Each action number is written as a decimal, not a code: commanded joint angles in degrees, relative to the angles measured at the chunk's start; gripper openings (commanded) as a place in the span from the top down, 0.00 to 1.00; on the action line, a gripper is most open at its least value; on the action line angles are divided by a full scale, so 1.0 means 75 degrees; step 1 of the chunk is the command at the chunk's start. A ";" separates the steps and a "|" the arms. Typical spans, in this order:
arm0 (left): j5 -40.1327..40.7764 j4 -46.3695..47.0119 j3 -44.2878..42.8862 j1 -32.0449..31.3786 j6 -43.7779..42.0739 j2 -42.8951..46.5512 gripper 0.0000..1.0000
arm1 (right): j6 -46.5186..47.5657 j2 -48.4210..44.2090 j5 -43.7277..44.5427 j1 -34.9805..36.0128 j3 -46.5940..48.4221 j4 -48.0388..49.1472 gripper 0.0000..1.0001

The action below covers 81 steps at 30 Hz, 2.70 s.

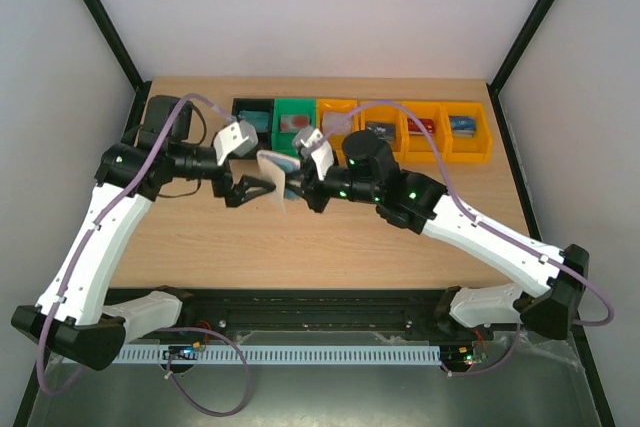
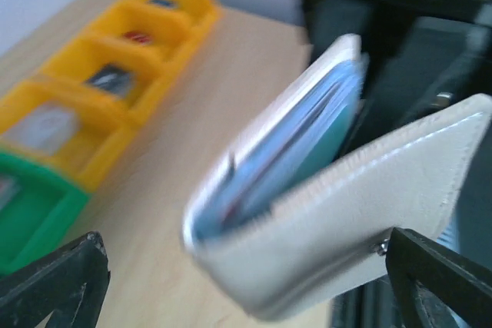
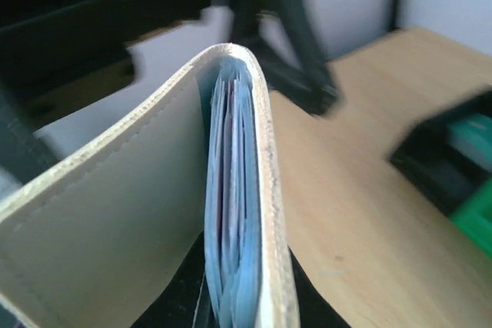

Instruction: Take the credit cards out of the card holder

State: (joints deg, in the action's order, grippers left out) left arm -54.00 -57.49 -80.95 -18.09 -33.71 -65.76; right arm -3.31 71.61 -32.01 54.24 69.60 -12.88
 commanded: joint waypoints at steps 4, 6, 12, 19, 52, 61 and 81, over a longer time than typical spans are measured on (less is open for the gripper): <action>0.3194 0.2557 0.0536 0.0064 0.2814 -0.0237 0.01 | -0.3000 0.1125 0.5598 0.0175 0.1220 -0.0421 0.98; 0.2992 0.2621 0.0578 -0.0011 0.2871 -0.0272 0.00 | -0.3215 0.1189 0.6107 0.0420 0.1121 0.0010 0.98; 0.3371 0.2835 0.0702 -0.0050 0.2965 -0.0303 0.00 | -0.3394 0.1473 0.6374 0.0814 0.1237 0.0409 0.99; 0.3182 0.3154 0.0941 -0.0055 0.3295 -0.0534 0.01 | -0.3221 0.1869 0.5762 0.0819 0.1539 0.0144 0.98; 0.5079 0.2898 0.1132 0.0386 0.2537 -0.0136 0.01 | -0.2483 0.0886 0.2232 -0.0173 0.0662 0.0814 0.99; 0.4944 0.2817 0.0998 0.0724 0.2553 -0.0211 0.01 | -0.1961 0.0360 0.2425 -0.0335 0.0474 0.0133 0.98; 0.0533 0.1394 -0.0072 -0.0024 0.2042 -0.0751 0.44 | -0.2002 0.2930 0.4887 -0.0357 0.2373 -0.1793 0.98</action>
State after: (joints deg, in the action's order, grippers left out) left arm -37.30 -45.76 -84.14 -15.94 -20.08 -69.25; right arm -20.56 95.59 9.41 51.59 84.93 -27.38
